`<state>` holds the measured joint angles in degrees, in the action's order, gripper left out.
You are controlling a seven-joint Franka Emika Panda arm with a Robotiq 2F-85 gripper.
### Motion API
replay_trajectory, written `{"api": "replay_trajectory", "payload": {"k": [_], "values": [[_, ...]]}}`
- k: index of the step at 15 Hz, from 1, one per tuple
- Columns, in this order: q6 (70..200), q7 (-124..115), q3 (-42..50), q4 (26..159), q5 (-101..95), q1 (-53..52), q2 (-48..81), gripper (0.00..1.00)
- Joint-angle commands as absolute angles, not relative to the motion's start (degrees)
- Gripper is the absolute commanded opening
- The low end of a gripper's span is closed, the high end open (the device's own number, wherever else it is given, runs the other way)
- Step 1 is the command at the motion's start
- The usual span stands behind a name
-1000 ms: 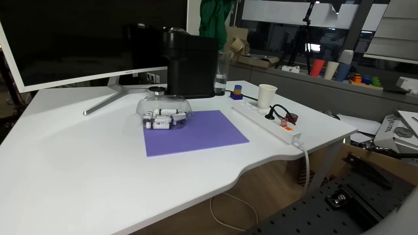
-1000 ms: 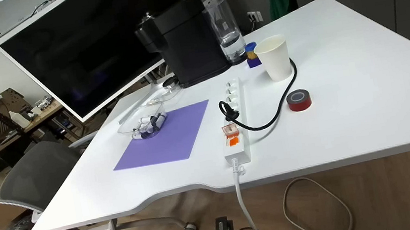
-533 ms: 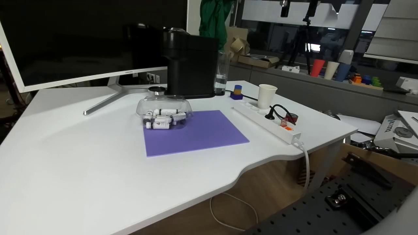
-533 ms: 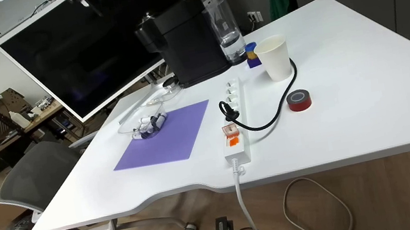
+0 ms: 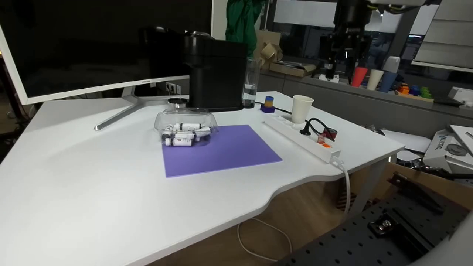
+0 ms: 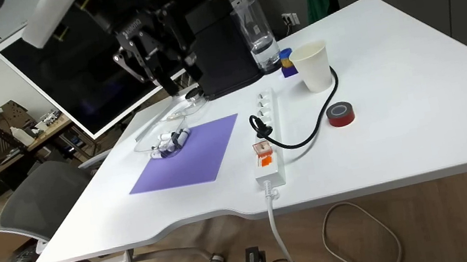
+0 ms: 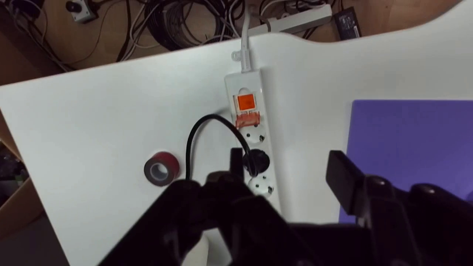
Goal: Turn on the switch of the extension cord
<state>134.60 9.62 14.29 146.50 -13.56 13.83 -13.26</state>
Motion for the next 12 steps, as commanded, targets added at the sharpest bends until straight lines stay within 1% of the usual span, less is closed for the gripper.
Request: {"api": "replay_trajectory", "payload": {"k": [1, 5, 6, 7, 8, 9, 12], "values": [[138.2, 10.0, 15.4, 149.9, -14.4, 15.4, -10.8, 0.31], [143.5, 9.4, 16.4, 152.4, -16.1, 17.3, -6.5, 0.05], [144.7, 9.5, 16.7, 152.4, -16.6, 17.8, -5.3, 0.01], [145.5, 9.2, 17.0, 152.1, -16.7, 18.1, -4.4, 0.00], [143.7, 9.9, 16.4, 152.3, -15.3, 17.4, -5.9, 0.00], [144.1, 9.9, 16.6, 152.3, -15.4, 17.6, -5.2, 0.02], [144.1, 9.9, 16.4, 152.3, -15.3, 17.4, -5.1, 0.00]]}}
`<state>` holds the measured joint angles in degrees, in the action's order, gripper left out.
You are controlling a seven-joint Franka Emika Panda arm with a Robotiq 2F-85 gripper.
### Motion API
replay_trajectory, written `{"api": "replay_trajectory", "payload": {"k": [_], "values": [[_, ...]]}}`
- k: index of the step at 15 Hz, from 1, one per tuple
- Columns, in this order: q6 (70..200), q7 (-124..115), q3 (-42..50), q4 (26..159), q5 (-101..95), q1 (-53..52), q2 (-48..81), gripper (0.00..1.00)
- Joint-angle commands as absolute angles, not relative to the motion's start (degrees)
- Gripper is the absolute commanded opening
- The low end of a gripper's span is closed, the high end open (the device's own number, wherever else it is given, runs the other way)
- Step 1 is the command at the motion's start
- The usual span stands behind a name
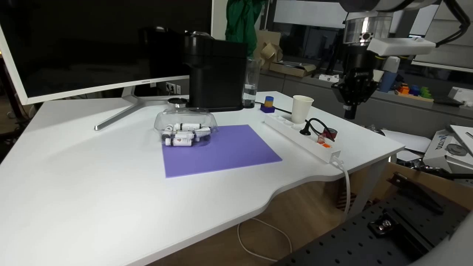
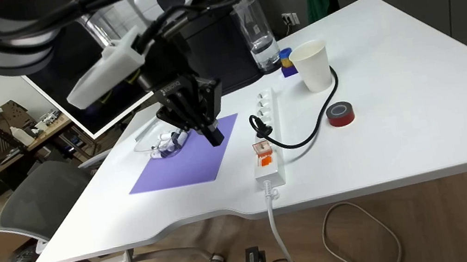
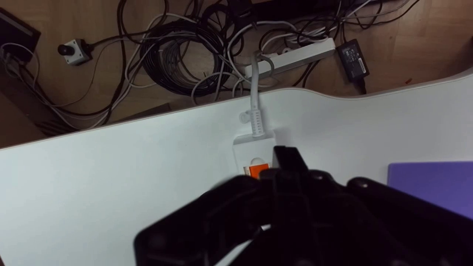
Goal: Turn on the switch of the extension cord
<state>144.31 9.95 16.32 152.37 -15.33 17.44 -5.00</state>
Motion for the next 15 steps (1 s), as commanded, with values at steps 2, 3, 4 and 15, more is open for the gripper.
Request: {"api": "replay_trajectory", "payload": {"k": [2, 3, 4, 15], "values": [[145.2, 10.9, 16.4, 151.5, -14.5, 17.1, -3.0, 0.00], [146.9, 10.9, 16.5, 150.9, -14.5, 17.1, -1.2, 0.00], [148.4, 11.3, 16.5, 150.5, -14.7, 17.1, 0.2, 0.00], [158.6, 16.4, 15.9, 144.0, -15.6, 16.8, 14.7, 0.00]]}}
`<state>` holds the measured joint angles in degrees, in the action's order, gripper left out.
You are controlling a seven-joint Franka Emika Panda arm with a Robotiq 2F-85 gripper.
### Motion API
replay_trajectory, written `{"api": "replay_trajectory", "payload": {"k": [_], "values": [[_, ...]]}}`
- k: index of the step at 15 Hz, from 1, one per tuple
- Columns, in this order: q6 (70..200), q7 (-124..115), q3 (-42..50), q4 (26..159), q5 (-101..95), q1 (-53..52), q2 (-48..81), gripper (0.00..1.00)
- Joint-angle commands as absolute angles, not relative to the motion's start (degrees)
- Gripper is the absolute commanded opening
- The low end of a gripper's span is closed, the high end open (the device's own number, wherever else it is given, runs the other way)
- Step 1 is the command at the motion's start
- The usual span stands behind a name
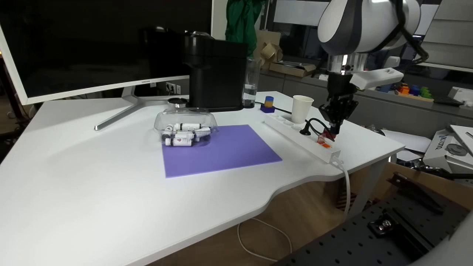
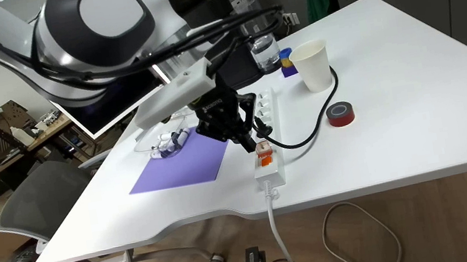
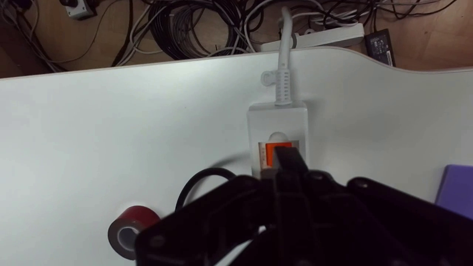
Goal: Turn on the switch of the extension cord
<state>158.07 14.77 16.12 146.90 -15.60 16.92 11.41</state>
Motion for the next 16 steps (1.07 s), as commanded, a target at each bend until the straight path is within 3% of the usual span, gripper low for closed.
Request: {"api": "replay_trajectory", "payload": {"k": [1, 16], "values": [[158.3, 17.4, 15.4, 143.2, -15.2, 17.0, 15.7, 0.00], [158.1, 22.0, 13.0, 137.8, -14.4, 18.0, 23.7, 0.00]]}}
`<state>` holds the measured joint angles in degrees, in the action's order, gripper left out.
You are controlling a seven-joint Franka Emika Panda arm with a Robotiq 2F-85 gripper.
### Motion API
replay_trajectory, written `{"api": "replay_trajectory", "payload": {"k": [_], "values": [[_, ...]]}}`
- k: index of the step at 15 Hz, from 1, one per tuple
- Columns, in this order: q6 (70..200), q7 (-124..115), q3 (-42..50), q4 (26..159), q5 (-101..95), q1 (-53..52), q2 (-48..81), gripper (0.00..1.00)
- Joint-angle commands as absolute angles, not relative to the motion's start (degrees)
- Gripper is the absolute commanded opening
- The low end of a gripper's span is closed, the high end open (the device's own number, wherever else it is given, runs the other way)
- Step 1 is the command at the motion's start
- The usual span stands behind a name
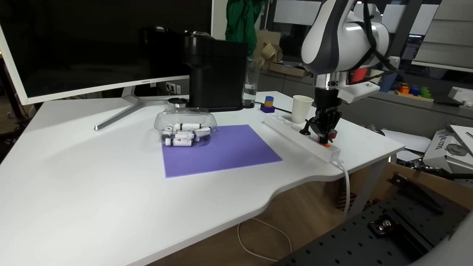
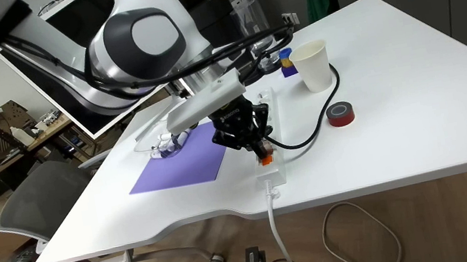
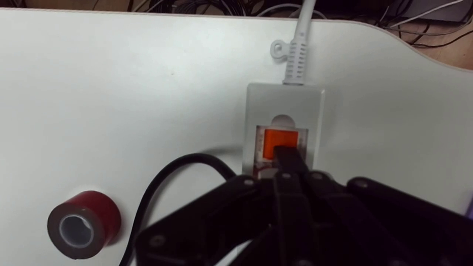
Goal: Turn on the switch of the extension cord
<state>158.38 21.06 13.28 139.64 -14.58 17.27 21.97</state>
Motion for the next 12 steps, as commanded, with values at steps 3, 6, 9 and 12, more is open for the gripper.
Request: {"api": "replay_trajectory", "payload": {"k": [3, 6, 9, 12], "values": [[158.6, 21.8, 13.4, 138.5, -14.7, 17.9, 22.9, 0.00], [159.7, 20.9, 14.1, 140.2, -15.2, 17.5, 21.0, 0.00], [161.2, 20.2, 14.5, 141.6, -14.6, 17.7, 19.9, 0.00], [162.1, 20.0, 14.8, 142.3, -14.1, 18.1, 19.4, 0.00]]}}
